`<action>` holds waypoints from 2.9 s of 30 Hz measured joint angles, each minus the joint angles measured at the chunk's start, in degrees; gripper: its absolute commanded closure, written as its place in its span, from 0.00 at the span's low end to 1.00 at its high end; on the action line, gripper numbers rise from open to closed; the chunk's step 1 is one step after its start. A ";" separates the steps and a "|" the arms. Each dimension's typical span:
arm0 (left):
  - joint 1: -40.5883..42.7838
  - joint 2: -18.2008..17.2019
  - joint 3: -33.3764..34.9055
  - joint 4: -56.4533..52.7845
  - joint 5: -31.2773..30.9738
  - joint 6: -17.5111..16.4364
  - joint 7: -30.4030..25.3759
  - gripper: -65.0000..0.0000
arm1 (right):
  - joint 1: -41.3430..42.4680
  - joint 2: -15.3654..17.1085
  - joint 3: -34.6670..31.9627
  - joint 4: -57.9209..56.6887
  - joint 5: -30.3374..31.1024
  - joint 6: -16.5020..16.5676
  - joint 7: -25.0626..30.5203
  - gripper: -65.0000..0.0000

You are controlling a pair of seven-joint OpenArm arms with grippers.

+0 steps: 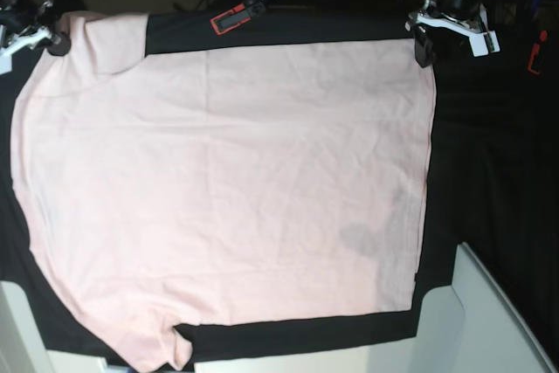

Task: Fold the T-shirt properly
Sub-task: 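Close both grippers on the collar-edge corners of the pink shirt, then lift the corners and pull them back, folding the collar edge under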

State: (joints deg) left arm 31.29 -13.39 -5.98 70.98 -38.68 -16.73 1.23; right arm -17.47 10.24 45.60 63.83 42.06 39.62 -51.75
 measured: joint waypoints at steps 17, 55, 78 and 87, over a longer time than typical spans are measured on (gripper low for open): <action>-1.46 0.09 8.52 1.44 -0.02 1.73 -1.53 0.67 | 0.00 0.00 0.00 0.00 -0.02 0.00 -0.02 0.99; 4.72 0.02 -0.61 12.17 0.74 0.61 4.79 1.00 | 0.90 5.95 -2.47 8.76 -0.50 0.44 -5.46 1.00; -8.02 2.27 -5.70 16.96 0.85 2.38 23.17 1.00 | 14.80 12.55 -11.04 4.72 -0.46 0.44 -7.69 0.99; -13.20 2.16 -5.16 15.23 0.68 6.45 23.85 1.00 | 20.90 15.72 -18.84 -3.67 -0.46 0.44 -4.22 1.00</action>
State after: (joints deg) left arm 18.09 -11.22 -11.14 86.21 -38.00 -10.28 25.08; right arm 3.42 25.96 26.76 60.16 41.60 40.05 -55.96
